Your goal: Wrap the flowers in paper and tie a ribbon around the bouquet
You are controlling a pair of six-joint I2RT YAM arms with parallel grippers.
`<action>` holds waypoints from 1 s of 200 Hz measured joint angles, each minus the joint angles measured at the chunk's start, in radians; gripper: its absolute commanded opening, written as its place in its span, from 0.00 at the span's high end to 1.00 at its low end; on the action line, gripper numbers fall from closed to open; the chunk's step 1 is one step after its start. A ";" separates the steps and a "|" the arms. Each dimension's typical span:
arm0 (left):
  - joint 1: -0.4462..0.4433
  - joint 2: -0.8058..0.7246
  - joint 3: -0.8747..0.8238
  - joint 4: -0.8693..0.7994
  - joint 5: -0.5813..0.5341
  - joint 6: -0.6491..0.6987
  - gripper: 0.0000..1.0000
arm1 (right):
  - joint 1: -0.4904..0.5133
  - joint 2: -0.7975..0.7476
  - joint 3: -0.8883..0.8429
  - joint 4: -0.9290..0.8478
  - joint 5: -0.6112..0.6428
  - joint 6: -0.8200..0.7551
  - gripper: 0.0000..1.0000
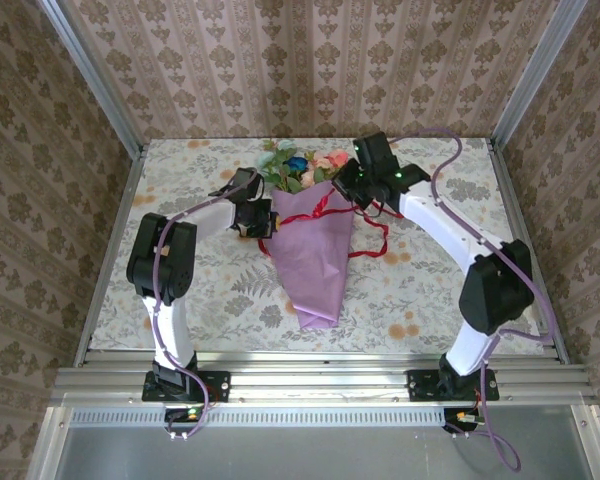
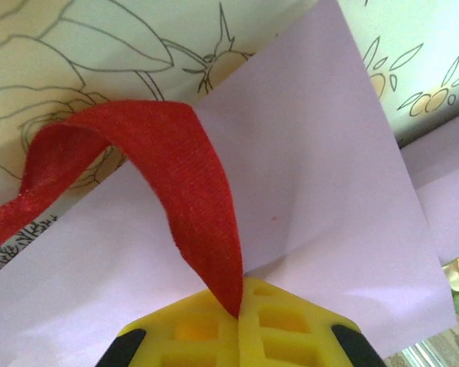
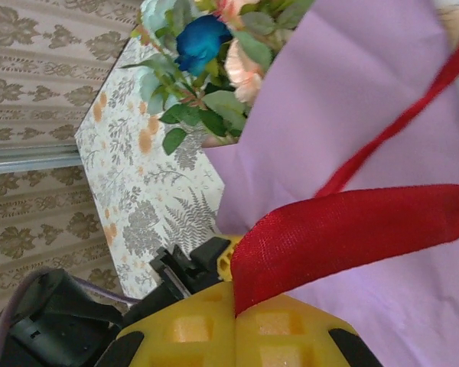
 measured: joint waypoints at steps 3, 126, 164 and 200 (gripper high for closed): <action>0.000 0.000 -0.001 0.002 0.002 0.000 1.00 | 0.002 0.010 0.008 0.005 -0.003 0.000 1.00; -0.116 -0.229 -0.122 -0.003 0.025 0.084 1.00 | 0.036 0.443 0.444 -0.146 -0.093 -0.178 1.00; -0.117 -0.266 -0.142 -0.019 0.024 0.128 1.00 | 0.054 0.520 0.474 -0.275 -0.166 -0.313 1.00; -0.117 -0.282 -0.167 -0.002 0.032 0.163 1.00 | 0.068 0.525 0.471 -0.373 -0.214 -0.431 1.00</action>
